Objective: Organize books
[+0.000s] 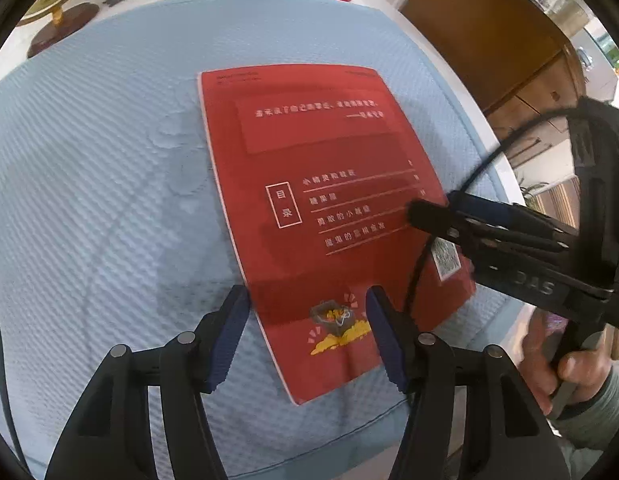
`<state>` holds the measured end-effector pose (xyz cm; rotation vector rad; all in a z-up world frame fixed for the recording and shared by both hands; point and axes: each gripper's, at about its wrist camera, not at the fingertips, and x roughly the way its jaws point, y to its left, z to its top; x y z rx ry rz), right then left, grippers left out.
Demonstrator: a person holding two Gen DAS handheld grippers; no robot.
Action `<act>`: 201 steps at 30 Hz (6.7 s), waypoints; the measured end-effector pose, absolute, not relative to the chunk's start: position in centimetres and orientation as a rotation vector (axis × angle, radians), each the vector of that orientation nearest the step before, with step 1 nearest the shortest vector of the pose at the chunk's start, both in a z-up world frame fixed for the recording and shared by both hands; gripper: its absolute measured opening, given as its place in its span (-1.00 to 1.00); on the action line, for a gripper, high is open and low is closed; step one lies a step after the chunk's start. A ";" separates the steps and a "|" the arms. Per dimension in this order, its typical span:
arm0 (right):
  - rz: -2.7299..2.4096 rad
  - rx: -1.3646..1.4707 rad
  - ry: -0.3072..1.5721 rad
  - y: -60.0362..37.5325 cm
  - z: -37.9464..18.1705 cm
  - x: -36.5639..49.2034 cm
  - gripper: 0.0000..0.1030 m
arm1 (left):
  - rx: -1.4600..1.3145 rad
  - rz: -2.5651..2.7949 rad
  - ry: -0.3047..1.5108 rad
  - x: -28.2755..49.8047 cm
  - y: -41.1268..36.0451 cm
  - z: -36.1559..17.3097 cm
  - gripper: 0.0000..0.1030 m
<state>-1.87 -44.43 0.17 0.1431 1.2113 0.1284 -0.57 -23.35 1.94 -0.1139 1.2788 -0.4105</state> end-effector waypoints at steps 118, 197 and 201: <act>0.828 0.828 1.222 -34.1 8.4 -1.6 0.28 | -0.532 -0.343 1.072 -6.2 -1.4 8.5 0.16; 0.118 0.122 1.161 -24.7 -2.0 -5.5 -0.01 | -0.039 -0.407 1.124 -9.2 0.0 2.4 0.09; 0.161 0.093 1.176 -24.7 -1.8 -5.9 0.02 | -0.119 -0.453 1.148 -9.1 -0.1 2.7 0.19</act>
